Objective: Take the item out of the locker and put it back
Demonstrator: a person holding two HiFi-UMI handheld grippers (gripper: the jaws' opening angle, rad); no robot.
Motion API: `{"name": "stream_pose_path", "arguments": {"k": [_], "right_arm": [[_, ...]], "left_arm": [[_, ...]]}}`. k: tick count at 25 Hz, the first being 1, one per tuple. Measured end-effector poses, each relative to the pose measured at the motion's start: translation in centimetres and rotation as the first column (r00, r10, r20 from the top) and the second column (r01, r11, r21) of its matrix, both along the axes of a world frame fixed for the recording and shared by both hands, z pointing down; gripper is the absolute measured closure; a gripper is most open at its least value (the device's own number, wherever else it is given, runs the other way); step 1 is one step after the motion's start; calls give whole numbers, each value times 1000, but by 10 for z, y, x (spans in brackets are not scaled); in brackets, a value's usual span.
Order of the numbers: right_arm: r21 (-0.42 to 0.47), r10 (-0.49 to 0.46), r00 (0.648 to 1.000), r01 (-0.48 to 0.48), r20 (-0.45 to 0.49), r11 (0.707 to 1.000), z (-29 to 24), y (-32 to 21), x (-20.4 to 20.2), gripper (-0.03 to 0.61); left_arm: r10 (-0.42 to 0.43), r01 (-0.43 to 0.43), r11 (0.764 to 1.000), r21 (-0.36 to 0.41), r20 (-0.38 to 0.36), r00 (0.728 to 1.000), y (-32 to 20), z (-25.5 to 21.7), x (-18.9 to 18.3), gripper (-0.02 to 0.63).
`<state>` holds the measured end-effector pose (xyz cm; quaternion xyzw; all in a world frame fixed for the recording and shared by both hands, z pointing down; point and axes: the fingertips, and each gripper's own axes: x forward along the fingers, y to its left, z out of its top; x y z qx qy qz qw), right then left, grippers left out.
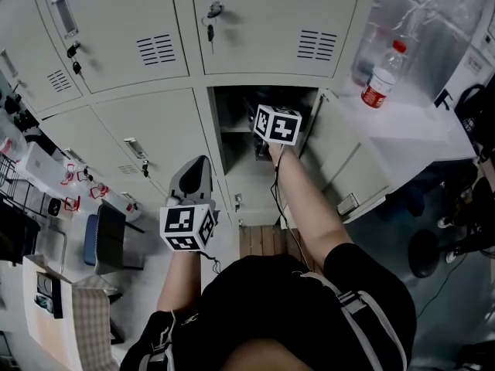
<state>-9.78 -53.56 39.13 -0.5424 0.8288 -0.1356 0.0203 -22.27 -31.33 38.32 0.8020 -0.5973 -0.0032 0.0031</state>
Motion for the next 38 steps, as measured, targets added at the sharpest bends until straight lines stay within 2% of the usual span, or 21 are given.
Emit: {"name": "stream_pose_path", "arguments": {"k": [5, 19, 21, 24, 27, 31, 33, 34, 35, 36, 38], "right_arm": [[-1, 46, 989, -46, -142, 999, 12, -16, 5, 176], [-28, 34, 987, -38, -159, 999, 21, -10, 7, 167], [-34, 38, 985, -44, -170, 998, 24, -5, 8, 137], [-3, 22, 987, -23, -161, 1000, 24, 5, 8, 104], [45, 8, 993, -2, -121, 999, 14, 26, 9, 104], [153, 6, 997, 6, -77, 988, -10, 69, 15, 122], [220, 23, 998, -7, -66, 975, -26, 97, 22, 180], [255, 52, 996, -34, -67, 966, -33, 110, 28, 257], [288, 90, 993, -66, -70, 955, -39, 124, 35, 415], [317, 116, 990, -88, -73, 944, -44, 136, 41, 537], [342, 114, 991, -83, -70, 936, -47, 157, 47, 563]], "left_arm": [[17, -17, 1000, -7, 5, 1000, -3, 1, 1, 601], [71, -71, 997, -11, 5, 997, -4, 0, 22, 600], [77, -77, 997, -6, 6, 997, 0, -2, 27, 600], [79, -79, 997, -4, 1, 997, 5, -5, 31, 601], [73, -73, 997, -12, -7, 997, 8, -3, 32, 601], [63, -63, 998, -22, -24, 998, 12, -1, 34, 600], [62, -62, 998, -26, -32, 998, 14, 1, 37, 600], [63, -64, 998, -28, -35, 997, 14, 2, 39, 600], [65, -66, 997, -29, -37, 997, 15, 2, 42, 601], [67, -68, 997, -30, -39, 997, 15, 3, 44, 600], [73, -74, 997, -31, -42, 996, 16, 4, 50, 601]]}}
